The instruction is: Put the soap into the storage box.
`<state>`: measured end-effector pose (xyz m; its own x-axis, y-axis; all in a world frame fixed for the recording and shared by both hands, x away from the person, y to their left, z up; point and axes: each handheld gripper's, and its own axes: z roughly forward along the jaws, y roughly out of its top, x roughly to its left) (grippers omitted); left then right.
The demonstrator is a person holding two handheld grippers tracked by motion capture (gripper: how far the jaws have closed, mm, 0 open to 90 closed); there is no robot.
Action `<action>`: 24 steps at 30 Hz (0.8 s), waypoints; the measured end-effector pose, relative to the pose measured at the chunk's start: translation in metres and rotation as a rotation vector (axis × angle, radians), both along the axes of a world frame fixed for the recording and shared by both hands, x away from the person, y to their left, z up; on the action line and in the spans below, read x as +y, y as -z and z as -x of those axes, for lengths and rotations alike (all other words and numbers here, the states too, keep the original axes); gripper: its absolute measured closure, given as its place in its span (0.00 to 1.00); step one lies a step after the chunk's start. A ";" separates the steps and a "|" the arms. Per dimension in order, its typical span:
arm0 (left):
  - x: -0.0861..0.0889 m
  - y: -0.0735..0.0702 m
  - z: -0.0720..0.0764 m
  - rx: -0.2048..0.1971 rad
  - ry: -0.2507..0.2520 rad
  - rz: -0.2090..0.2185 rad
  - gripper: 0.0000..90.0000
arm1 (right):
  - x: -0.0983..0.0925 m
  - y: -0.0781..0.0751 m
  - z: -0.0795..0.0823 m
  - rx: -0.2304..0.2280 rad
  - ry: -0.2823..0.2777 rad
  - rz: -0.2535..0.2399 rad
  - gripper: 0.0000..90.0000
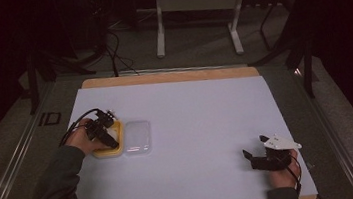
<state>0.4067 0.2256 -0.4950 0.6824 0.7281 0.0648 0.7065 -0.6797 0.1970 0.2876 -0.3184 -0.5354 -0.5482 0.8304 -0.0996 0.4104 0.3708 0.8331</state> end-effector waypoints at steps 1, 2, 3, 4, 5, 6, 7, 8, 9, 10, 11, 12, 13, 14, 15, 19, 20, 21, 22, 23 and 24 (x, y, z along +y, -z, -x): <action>0.001 0.000 0.000 -0.001 0.006 0.001 0.24 | 0.000 0.000 0.000 0.000 -0.001 0.000 0.16; 0.001 0.000 0.000 0.000 0.005 0.009 0.24 | 0.000 0.000 0.000 0.000 -0.001 0.000 0.16; 0.002 0.000 0.000 0.001 0.009 0.013 0.24 | 0.000 0.000 0.000 0.000 -0.002 0.000 0.16; 0.003 0.000 0.000 -0.008 0.013 0.017 0.23 | 0.000 0.000 0.000 0.000 -0.002 0.001 0.16; 0.003 -0.001 0.001 -0.012 0.018 0.021 0.21 | 0.000 0.000 0.000 0.000 -0.004 0.003 0.16; 0.004 -0.001 0.001 -0.012 0.022 0.024 0.21 | 0.000 0.000 0.000 0.000 -0.004 0.003 0.16; 0.004 -0.002 0.001 -0.019 0.026 0.028 0.19 | 0.001 0.000 0.000 0.001 -0.007 0.005 0.16; 0.005 -0.003 0.001 -0.025 0.029 0.033 0.19 | 0.001 0.000 0.000 0.001 -0.007 0.005 0.16; 0.006 -0.004 0.001 -0.031 0.033 0.042 0.18 | 0.001 0.000 0.000 0.001 -0.007 0.007 0.16; 0.007 -0.006 0.002 -0.036 0.038 0.045 0.16 | 0.001 0.000 0.000 0.000 -0.009 0.010 0.16; 0.007 -0.008 0.002 -0.047 0.041 0.050 0.14 | 0.001 0.000 0.000 0.000 -0.010 0.012 0.16; 0.008 -0.009 0.003 -0.053 0.041 0.053 0.12 | 0.001 0.000 0.000 0.001 -0.011 0.011 0.16; 0.008 -0.011 0.004 -0.062 0.042 0.057 0.10 | 0.001 0.000 0.000 0.001 -0.011 0.011 0.16; 0.009 -0.012 0.004 -0.068 0.045 0.059 0.10 | 0.001 0.000 0.000 0.001 -0.010 0.011 0.16; 0.010 -0.014 0.005 -0.072 0.042 0.066 0.08 | 0.001 0.000 0.000 0.000 -0.010 0.011 0.16; 0.013 -0.022 0.008 -0.102 0.034 0.100 0.06 | 0.001 0.000 0.000 0.003 -0.004 0.011 0.16; 0.012 -0.025 0.010 -0.120 0.041 0.098 0.06 | 0.001 0.000 0.000 0.003 -0.004 0.011 0.16; 0.012 -0.028 0.011 -0.127 0.043 0.107 0.06 | 0.001 0.000 0.000 0.003 -0.001 0.014 0.16; 0.011 -0.031 0.013 -0.137 0.054 0.123 0.06 | 0.001 0.000 -0.001 0.005 0.003 0.014 0.16; 0.010 -0.034 0.015 -0.159 0.060 0.138 0.08 | 0.001 0.000 -0.001 0.009 0.008 0.016 0.16; 0.008 -0.038 0.018 -0.173 0.066 0.162 0.08 | 0.001 0.000 -0.001 0.014 0.013 0.014 0.16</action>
<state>0.3887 0.2336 -0.4573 0.7174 0.6930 0.0709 0.6080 -0.6726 0.4219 0.2890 -0.3169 -0.5358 -0.5390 0.8360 -0.1033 0.4269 0.3768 0.8220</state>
